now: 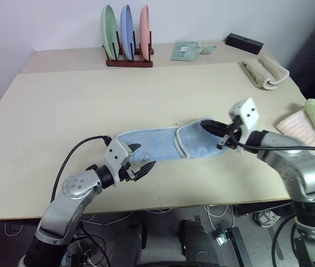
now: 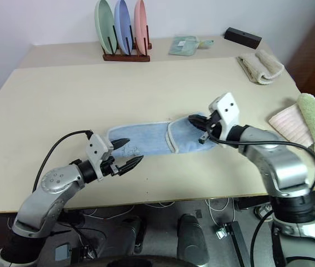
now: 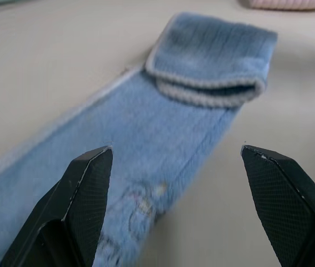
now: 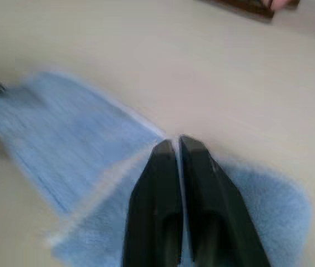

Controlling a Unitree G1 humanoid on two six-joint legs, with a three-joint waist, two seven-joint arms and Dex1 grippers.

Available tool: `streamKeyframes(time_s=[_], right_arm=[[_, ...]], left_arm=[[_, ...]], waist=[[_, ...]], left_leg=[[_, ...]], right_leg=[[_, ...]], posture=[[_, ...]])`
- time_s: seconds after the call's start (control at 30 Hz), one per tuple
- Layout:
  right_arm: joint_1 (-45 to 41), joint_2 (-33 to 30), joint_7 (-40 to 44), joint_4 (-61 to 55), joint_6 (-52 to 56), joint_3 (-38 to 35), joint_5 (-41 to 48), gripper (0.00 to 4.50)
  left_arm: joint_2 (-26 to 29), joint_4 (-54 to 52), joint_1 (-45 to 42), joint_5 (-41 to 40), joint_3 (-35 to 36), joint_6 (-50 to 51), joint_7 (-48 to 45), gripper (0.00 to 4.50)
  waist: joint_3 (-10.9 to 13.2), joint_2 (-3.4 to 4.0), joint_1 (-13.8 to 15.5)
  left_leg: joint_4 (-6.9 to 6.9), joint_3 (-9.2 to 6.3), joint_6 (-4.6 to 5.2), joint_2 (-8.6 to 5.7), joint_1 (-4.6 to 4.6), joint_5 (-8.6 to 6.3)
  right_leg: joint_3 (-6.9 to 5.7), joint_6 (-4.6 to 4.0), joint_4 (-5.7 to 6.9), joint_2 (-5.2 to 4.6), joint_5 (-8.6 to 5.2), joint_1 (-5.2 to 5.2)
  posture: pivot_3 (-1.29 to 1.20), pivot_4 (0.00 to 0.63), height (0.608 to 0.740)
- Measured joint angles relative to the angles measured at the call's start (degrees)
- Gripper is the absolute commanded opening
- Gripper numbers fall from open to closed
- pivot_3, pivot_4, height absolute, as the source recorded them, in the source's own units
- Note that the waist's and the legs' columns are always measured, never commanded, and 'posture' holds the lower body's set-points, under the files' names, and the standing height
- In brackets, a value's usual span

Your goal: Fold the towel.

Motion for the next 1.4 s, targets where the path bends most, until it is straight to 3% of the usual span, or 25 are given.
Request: streamKeyframes(time_s=[0.17,0.43,0.47,0.57,0.73,0.77,0.97,1.17,1.27,1.4], right_arm=[[0.45,3.93,-0.38,10.02,-8.12,7.87,-8.49,0.04],[0.30,4.92,0.61,11.45,-11.16,7.41,-10.60,0.04],[0.07,4.90,1.25,11.36,-10.95,6.60,-10.08,0.54],[-2.00,2.65,4.51,9.17,-10.16,4.08,-7.93,1.69],[-5.52,-0.66,9.99,3.18,-10.78,1.92,-6.21,4.27],[-5.52,-0.78,10.80,2.48,-10.78,1.96,-6.10,4.45],[-5.49,-0.49,12.01,1.44,-11.59,2.21,-6.31,4.45],[-4.68,0.55,11.94,1.43,-14.29,4.43,-8.46,4.45],[-4.41,0.54,11.82,1.36,-15.03,4.43,-8.75,4.50],[-2.90,0.52,11.35,0.98,-15.59,4.43,-9.73,4.50]], left_arm=[[-0.55,-1.87,4.02,-0.58,0.45,1.23,1.58,3.79],[-1.98,-7.84,12.87,-3.26,3.53,4.56,5.27,3.79],[-2.84,-8.96,14.41,-4.89,4.57,5.82,6.07,3.79],[-6.41,-11.36,18.30,-11.33,8.12,10.79,9.16,4.50],[-12.39,-12.55,18.38,-21.88,14.25,18.58,17.38,4.50],[-13.66,-12.37,17.81,-23.33,15.23,20.18,19.79,4.50],[-22.60,-8.80,10.19,-33.12,20.52,27.34,34.10,4.50],[-27.04,-1.28,-1.00,-40.02,23.18,30.73,44.64,4.50],[-28.13,1.91,-4.23,-42.27,24.68,30.82,48.33,3.62],[-28.19,4.58,-5.39,-43.34,25.41,30.71,50.87,1.62]], waist=[[0.00,0.01,-0.04],[-0.04,0.00,-0.07],[-0.03,0.00,-0.07],[0.00,0.03,-0.04],[-0.02,-0.01,0.08],[-0.02,-0.01,0.10],[-0.03,-0.01,0.42],[-0.06,-0.02,1.50],[-0.06,-0.03,1.42],[-0.06,-0.03,1.41]], left_leg=[[0.00,-0.01,0.00,-0.01,-0.01,0.00],[0.00,-0.03,-0.01,0.04,0.05,0.00],[0.01,-0.02,-0.01,0.04,0.03,0.00],[0.02,-0.09,-0.01,0.04,0.03,0.00],[0.03,-0.11,-0.01,0.04,0.04,-0.01],[0.03,-0.11,-0.01,0.04,0.04,-0.01],[0.07,-0.12,-0.01,0.02,0.06,0.00],[0.13,-0.12,-0.03,-0.07,0.08,0.00],[0.13,-0.16,-0.03,-0.20,0.11,0.00],[0.11,-0.16,-0.04,-0.23,0.10,0.00]], right_leg=[[0.01,0.00,-0.01,0.00,0.01,-0.01],[0.01,-0.06,0.00,0.02,0.01,0.04],[0.01,-0.06,-0.01,0.02,0.01,0.04],[0.02,-0.06,-0.02,0.01,0.01,0.03],[-0.07,-0.04,-0.04,0.02,0.00,0.10],[-0.07,-0.04,-0.06,0.02,0.00,0.12],[-0.07,-0.05,-0.06,0.02,0.02,0.16],[-0.07,-0.08,-0.13,0.01,0.04,0.27],[-0.08,-0.06,-0.16,0.01,0.05,0.31],[-0.08,-0.05,-0.19,0.01,0.05,0.31]], posture=[[0.00,0.150,0.737],[0.00,0.150,0.737],[0.00,0.150,0.737],[0.00,0.150,0.737],[0.00,0.150,0.737],[0.00,0.150,0.737],[0.00,0.150,0.737],[0.00,0.150,0.737],[0.00,0.150,0.737],[0.00,0.150,0.737]])
